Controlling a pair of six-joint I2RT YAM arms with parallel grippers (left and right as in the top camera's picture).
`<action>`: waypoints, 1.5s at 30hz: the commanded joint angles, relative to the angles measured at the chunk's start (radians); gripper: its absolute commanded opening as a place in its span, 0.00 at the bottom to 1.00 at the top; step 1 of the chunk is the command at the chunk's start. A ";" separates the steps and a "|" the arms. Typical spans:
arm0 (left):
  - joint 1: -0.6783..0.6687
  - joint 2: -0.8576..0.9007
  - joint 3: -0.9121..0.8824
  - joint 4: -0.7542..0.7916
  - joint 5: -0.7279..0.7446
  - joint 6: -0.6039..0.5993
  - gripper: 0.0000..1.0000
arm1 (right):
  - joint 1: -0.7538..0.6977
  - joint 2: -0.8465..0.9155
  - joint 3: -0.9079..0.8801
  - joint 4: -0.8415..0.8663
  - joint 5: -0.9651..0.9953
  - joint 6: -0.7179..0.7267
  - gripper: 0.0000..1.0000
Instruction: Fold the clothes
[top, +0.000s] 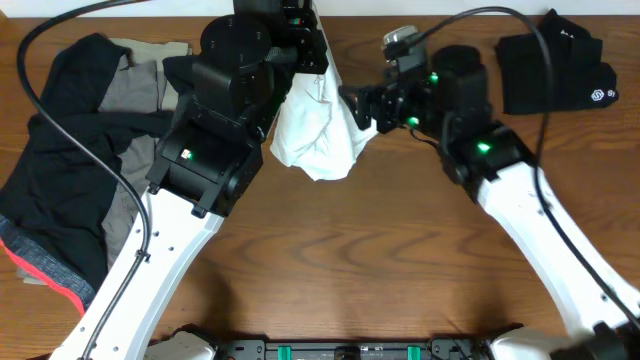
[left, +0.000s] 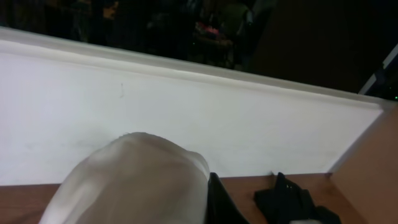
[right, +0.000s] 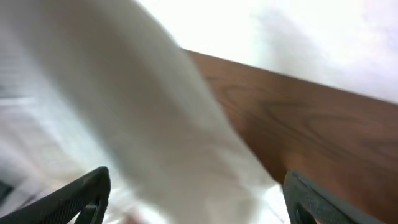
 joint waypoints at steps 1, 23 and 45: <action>0.004 -0.009 0.024 0.005 -0.013 0.032 0.06 | 0.015 -0.035 0.006 -0.050 -0.136 -0.025 0.87; 0.004 -0.009 0.024 -0.009 -0.013 0.032 0.06 | 0.203 0.203 -0.007 0.068 0.024 0.080 0.78; 0.033 -0.019 0.024 -0.170 -0.246 0.167 0.06 | -0.050 -0.025 -0.005 0.161 0.080 -0.012 0.01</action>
